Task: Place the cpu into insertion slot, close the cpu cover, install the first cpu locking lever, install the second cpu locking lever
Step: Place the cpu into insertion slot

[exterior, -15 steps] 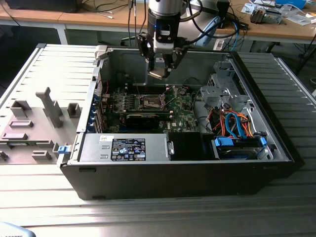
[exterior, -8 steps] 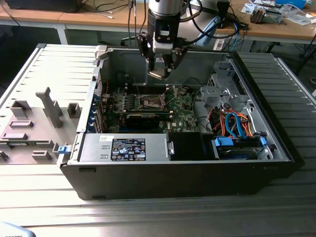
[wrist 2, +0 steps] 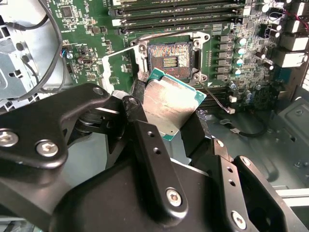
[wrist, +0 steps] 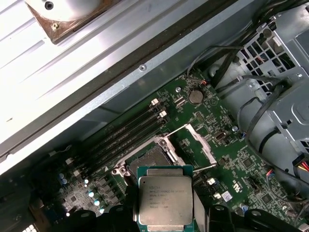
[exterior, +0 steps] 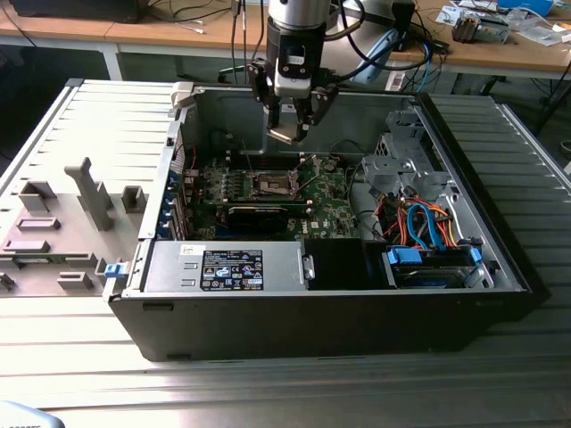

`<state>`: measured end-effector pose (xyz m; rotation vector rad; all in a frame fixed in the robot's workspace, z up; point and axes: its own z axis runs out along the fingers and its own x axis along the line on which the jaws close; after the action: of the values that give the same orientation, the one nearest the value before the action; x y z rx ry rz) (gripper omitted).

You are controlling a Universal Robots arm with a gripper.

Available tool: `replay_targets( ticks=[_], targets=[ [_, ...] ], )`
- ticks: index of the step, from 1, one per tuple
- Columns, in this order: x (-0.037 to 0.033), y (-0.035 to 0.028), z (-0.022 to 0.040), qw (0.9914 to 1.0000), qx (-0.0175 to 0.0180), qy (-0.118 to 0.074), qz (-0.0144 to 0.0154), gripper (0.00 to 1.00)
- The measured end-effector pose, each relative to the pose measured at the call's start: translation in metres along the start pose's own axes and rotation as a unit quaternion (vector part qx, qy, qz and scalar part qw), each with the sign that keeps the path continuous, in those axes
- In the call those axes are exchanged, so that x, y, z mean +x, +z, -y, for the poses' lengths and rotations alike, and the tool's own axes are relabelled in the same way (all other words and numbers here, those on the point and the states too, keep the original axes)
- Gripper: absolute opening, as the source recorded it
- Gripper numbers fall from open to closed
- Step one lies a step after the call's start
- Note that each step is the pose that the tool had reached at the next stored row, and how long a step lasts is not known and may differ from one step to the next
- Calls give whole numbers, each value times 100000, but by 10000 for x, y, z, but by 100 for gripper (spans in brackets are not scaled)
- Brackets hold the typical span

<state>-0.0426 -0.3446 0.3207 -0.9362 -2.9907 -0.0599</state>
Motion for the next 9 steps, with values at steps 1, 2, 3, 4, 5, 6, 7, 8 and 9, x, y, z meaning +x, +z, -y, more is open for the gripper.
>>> replay_targets(
  ticks=[1,2,3,4,5,6,7,8,9],
  targets=[
    [0,1,0,100000,-1,80,1,55],
    [0,1,0,100000,-2,166,5,55],
    [0,2,0,100000,-4,286,7,55],
    [0,2,0,99999,-7,371,11,55],
    [0,3,0,99999,-6,488,16,55],
    [0,3,0,99998,-8,569,19,55],
    [0,4,0,99998,-12,656,21,55],
    [0,5,0,99997,-13,740,24,55],
    [0,5,0,99996,-14,851,27,55]
  ],
)
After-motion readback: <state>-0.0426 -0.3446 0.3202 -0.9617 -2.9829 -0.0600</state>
